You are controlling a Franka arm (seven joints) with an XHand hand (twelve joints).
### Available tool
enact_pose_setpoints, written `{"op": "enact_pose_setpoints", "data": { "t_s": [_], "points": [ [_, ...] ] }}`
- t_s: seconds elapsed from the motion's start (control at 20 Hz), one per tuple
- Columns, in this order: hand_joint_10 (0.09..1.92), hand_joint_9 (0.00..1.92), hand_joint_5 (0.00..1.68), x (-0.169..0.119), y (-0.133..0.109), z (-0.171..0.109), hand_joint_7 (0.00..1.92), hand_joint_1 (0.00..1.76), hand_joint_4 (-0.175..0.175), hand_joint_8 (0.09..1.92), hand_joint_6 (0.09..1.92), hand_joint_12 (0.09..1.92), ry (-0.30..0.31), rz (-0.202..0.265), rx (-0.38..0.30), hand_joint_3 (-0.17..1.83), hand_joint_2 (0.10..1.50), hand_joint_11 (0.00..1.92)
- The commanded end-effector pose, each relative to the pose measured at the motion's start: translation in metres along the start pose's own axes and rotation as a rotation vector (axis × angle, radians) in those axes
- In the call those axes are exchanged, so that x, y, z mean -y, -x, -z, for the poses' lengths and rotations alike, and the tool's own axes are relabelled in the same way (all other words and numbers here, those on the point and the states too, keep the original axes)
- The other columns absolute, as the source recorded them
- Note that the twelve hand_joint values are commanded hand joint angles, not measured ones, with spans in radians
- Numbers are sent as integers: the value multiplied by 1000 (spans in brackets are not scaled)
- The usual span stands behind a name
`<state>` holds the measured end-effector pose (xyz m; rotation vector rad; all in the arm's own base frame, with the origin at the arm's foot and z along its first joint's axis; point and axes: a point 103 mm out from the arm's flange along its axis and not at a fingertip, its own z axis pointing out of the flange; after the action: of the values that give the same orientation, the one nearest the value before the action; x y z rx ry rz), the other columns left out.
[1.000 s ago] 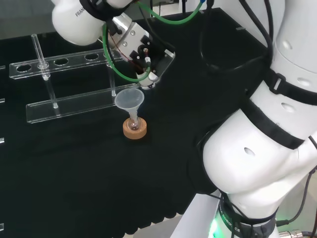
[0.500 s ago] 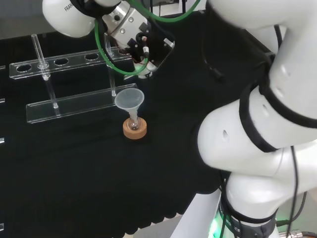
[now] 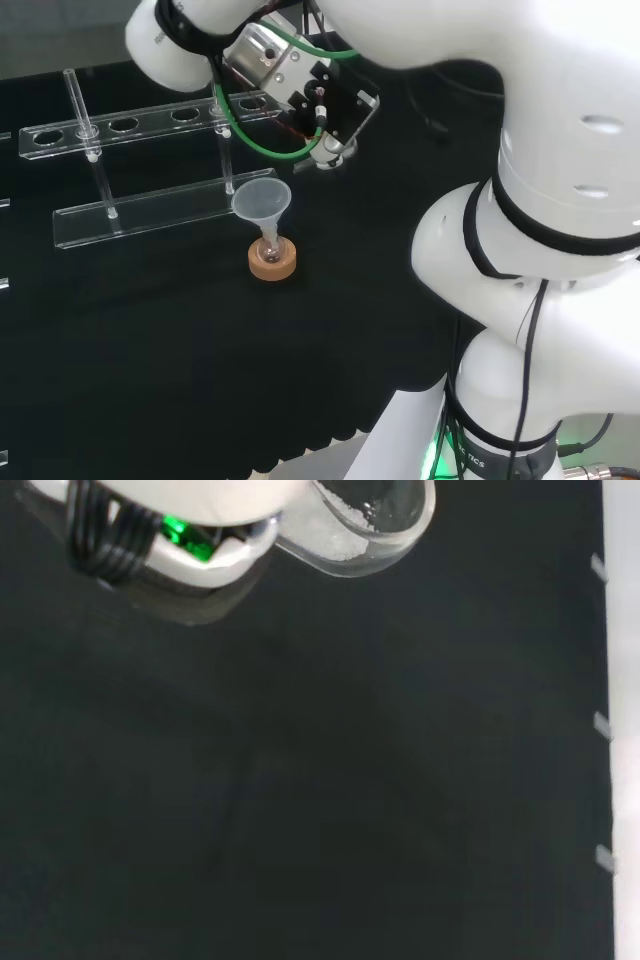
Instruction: Pour all the NaCl from the weighing funnel into the round-bottom flask.
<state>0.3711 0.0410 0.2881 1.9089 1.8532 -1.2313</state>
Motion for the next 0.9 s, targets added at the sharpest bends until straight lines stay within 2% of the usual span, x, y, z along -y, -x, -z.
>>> {"op": "enact_pose_setpoints", "data": {
  "t_s": [0.05, 0.4, 0.55, 0.9],
  "points": [
    [151, 1156, 1346, 1, -16, 9, 749, 1141, 175, 607, 524, 921, 96, 79, -106, 624, 648, 969],
    [149, 1157, 1344, 2, -17, 14, 749, 1141, 175, 609, 528, 923, 114, 85, -111, 626, 647, 971],
    [149, 1157, 1343, 2, -20, 15, 749, 1141, 175, 610, 529, 924, 103, 85, -98, 626, 647, 972],
    [148, 1158, 1343, 2, -29, 16, 749, 1141, 175, 611, 532, 924, 90, 85, -32, 627, 647, 972]
  ]
}}
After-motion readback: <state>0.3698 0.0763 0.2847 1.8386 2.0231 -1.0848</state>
